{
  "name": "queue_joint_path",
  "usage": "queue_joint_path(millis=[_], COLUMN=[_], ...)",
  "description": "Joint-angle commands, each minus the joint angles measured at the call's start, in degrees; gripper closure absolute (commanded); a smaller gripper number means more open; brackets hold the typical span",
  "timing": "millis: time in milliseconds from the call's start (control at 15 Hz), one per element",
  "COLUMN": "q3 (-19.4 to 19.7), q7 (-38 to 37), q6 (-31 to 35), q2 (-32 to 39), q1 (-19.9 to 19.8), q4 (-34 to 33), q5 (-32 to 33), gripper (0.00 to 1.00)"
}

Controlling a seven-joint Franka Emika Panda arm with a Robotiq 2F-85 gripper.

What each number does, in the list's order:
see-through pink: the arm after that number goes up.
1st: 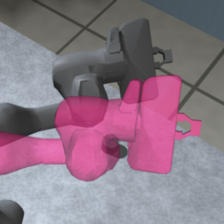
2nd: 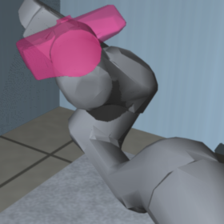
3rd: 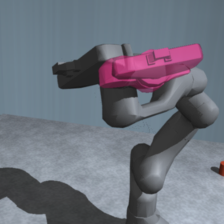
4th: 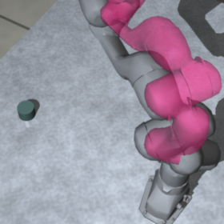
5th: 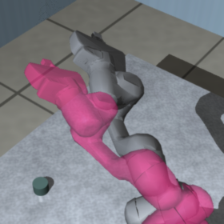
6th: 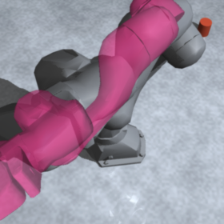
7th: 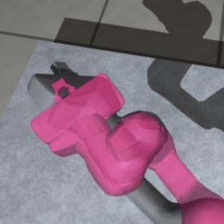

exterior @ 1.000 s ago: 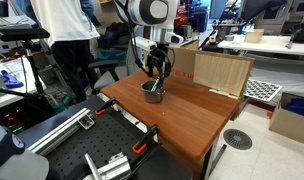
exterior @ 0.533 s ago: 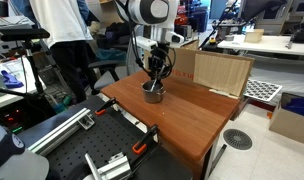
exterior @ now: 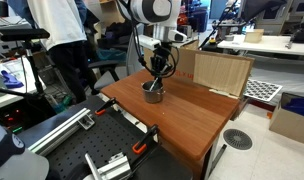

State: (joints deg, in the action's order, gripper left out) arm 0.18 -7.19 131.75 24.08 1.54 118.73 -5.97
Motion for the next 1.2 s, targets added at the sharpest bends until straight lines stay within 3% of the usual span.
queue_joint_path(millis=[0, 400, 667, 933, 1133], q3=[-0.47, -1.25, -2.56, -3.49, -4.34], q7=[1.22, 3.99, 10.30, 11.66, 9.21], q6=[-1.40, -0.26, -2.35, -8.49, -10.17], q2=[-0.63, -7.93, -12.85, -12.42, -9.77], q1=[-0.64, -1.71, -2.77, -1.30, 0.00], q4=[-0.15, 2.97, 3.90, 2.55, 0.78], q5=[-0.68, -3.62, -11.06, -14.38, -13.10], gripper=[0.94, 0.94, 0.94, 0.94, 0.94])
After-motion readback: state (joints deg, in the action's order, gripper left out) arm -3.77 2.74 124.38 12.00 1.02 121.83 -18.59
